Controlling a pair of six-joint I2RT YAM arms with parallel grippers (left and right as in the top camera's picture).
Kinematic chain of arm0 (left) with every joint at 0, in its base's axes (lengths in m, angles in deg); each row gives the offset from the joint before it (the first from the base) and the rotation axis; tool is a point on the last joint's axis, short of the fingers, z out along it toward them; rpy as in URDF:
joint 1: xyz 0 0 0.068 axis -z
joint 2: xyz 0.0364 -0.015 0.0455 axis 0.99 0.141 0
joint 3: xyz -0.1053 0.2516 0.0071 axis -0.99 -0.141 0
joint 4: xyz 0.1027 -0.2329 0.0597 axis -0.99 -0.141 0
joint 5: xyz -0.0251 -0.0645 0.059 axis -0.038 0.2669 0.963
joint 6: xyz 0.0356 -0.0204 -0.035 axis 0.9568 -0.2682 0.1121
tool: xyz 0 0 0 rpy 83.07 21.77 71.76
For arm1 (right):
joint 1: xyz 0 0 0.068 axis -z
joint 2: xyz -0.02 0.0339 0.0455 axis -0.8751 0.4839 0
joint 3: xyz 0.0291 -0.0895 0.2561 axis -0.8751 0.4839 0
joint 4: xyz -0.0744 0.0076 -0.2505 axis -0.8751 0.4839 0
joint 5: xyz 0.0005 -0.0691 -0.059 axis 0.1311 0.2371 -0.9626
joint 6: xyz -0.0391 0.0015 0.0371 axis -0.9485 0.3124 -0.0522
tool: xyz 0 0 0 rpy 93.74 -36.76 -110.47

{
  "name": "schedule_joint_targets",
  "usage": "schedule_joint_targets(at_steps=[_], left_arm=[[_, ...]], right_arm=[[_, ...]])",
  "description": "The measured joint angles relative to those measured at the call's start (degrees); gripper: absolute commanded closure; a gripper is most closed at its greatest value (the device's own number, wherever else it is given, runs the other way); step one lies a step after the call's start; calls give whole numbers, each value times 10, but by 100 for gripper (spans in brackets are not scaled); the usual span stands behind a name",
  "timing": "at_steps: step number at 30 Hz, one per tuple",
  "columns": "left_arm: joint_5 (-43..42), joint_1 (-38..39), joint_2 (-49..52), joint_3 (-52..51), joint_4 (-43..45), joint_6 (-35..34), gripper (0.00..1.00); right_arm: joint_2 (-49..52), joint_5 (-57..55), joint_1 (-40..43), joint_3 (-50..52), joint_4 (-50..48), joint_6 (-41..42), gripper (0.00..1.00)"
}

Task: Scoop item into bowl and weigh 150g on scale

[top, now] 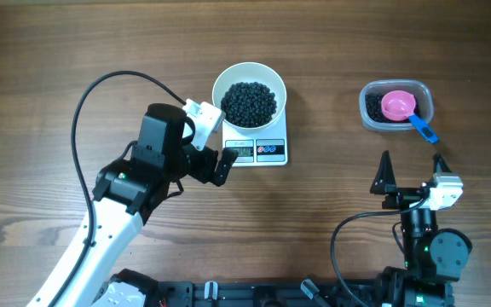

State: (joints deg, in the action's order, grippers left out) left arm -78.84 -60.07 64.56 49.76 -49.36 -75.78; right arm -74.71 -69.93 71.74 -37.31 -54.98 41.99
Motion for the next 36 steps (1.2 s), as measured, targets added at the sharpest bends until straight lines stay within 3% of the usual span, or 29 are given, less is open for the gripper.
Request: schedule_joint_targets(at_steps=[24, 36], left_arm=[[0, 0, 0, 0, 0, 0, 0], [0, 0, 0, 0, 0, 0, 0]], right_arm=[[-2, 0, -3, 24, 7, -70, 0], [-2, -16, -64, 24, 10, -74, 0]])
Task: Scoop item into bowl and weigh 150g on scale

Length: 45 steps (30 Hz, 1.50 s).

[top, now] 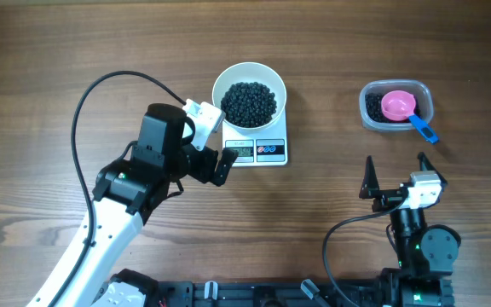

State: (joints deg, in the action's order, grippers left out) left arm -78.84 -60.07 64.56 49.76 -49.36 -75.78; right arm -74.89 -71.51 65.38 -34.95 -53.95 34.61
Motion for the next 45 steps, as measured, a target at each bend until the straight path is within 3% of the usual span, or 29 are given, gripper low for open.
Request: schedule_joint_targets(at_steps=[45], left_arm=[[0, 0, 0, 0, 0, 0, 0]], right_arm=[[0, -42, -19, 0, 1, -2, 0]])
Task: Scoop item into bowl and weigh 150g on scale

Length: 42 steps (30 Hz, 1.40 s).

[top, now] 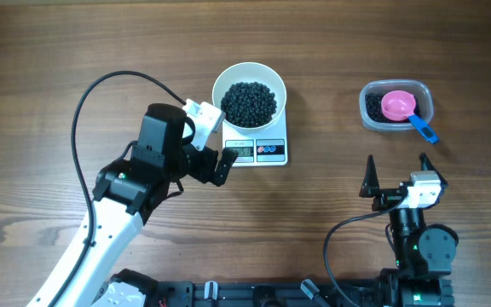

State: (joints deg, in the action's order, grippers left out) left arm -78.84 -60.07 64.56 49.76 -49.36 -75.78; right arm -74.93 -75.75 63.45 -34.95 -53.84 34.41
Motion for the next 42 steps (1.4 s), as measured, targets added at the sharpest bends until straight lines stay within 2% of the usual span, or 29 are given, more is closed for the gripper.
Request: schedule_joint_targets(at_steps=[33, 42], left_arm=[[0, 0, 0, 0, -1, 0, 0], [0, 0, 0, 0, -49, 0, 0]], right_arm=[[0, 0, 0, 0, 0, 0, 0], [0, 0, 0, 0, 0, 0, 0]])
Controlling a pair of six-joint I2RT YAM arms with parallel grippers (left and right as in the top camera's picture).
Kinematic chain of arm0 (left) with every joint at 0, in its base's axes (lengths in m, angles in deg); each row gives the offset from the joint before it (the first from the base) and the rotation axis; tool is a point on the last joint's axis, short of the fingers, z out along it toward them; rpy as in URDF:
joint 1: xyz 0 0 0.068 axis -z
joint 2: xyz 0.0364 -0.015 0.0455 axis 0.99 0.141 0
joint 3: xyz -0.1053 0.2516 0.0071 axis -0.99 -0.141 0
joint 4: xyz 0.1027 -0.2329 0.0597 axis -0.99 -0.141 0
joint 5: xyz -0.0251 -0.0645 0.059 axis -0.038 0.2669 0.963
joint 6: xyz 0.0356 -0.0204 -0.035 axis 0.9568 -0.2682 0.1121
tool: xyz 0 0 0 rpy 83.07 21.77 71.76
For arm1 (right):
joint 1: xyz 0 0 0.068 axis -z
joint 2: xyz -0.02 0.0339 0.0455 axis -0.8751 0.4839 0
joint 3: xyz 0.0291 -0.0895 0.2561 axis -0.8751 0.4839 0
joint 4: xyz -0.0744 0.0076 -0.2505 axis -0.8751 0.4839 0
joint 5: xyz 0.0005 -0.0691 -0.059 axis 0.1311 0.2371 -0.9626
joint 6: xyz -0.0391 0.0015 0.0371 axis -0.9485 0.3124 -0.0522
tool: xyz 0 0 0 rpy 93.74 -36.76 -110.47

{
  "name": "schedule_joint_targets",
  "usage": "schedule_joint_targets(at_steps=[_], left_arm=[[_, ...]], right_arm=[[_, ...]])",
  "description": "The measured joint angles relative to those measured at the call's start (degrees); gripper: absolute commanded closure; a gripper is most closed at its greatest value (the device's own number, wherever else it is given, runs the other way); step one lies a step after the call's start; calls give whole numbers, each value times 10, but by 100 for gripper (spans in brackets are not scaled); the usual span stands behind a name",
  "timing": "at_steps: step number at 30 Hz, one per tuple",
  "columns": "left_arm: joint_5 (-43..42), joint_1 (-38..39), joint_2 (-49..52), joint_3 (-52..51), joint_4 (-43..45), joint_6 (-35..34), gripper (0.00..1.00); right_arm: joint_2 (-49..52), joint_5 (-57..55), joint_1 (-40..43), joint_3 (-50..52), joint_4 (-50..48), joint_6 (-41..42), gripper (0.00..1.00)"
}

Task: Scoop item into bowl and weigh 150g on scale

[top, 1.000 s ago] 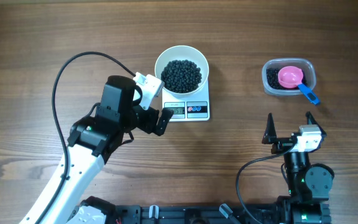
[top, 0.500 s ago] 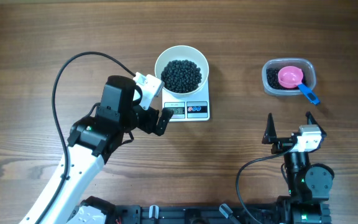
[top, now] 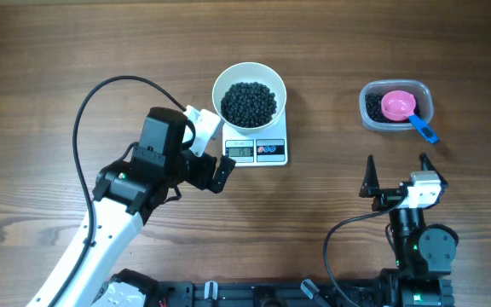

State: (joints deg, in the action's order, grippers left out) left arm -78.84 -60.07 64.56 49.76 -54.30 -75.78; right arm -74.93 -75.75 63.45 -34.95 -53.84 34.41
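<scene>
A white bowl (top: 248,75) full of dark beans rests on the white scale (top: 267,152) at the table's middle back. My left gripper (top: 213,152) is open just left of the scale, its white finger by the bowl's near-left rim and its black finger off the scale's corner. At the right, a clear container (top: 369,109) holds more beans and a pink scoop (top: 397,105) with a blue handle. My right gripper (top: 396,173) is open and holds nothing, well in front of that container, near the table's front edge.
A black cable (top: 101,98) loops over the table behind the left arm. Wooden tabletop (top: 331,51) stretches between the scale and the container.
My left gripper has drawn slightly back from the scale, toward the front; its black finger no longer overlaps the scale's left corner. The right arm has not moved.
The left gripper stood open against the scale's left side through all earlier moments and now sits a little off it. The right gripper, open, was in front of the container at first, then lower and further left, where it stays. Bowl and scoop have not moved.
</scene>
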Motion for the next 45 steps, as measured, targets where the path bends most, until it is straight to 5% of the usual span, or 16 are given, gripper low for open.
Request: schedule_joint_targets(at_steps=[6, 17, 25, 45], left_arm=[[0, 0, -19, -2, 2, 0, 0], [31, -37, -220, -8, -47, 0, 0], [50, -143, -355, -118, 61, 0, 0], [49, -209, -593, -274, 123, 0, 0]], right_arm=[[0, 0, 0, 0, 0, 0, 0], [0, 0, 0, 0, 0, 0, 0], [0, 0, 0, 0, 0, 0, 0], [0, 0, 0, 0, 0, 0, 1]])
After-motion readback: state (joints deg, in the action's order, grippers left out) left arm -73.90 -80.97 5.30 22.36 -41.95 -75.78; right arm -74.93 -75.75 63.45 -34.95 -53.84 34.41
